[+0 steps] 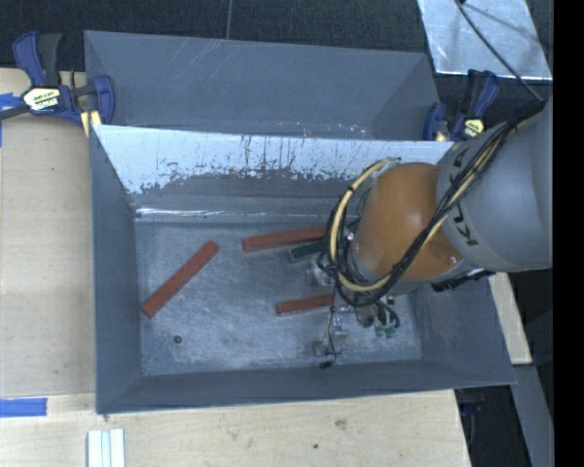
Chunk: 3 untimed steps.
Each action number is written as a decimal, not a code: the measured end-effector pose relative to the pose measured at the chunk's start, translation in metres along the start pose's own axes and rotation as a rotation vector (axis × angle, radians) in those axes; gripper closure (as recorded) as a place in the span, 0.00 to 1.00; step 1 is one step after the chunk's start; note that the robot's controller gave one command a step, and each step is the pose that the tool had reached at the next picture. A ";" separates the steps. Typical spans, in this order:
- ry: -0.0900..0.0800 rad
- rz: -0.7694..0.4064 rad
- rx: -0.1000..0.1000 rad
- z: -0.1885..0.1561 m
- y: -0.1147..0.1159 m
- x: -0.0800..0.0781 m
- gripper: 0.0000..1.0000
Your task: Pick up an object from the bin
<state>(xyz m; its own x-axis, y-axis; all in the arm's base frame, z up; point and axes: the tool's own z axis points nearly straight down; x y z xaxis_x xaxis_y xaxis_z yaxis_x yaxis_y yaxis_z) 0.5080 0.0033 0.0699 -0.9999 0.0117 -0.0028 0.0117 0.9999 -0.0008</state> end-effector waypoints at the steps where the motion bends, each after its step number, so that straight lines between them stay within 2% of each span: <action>1: -0.001 -0.003 0.000 0.000 0.000 -0.001 0.00; 2: -0.003 -0.004 0.000 -0.001 0.000 -0.002 1.00; 3: -0.003 -0.007 0.000 -0.006 0.000 -0.002 1.00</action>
Offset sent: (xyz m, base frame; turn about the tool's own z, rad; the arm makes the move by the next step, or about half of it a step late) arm 0.0000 0.0000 0.0000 0.0000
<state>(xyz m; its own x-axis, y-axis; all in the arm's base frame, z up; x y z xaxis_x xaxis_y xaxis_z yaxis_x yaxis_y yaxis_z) 0.5103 0.0032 0.0755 -1.0000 0.0049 -0.0056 0.0049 1.0000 -0.0009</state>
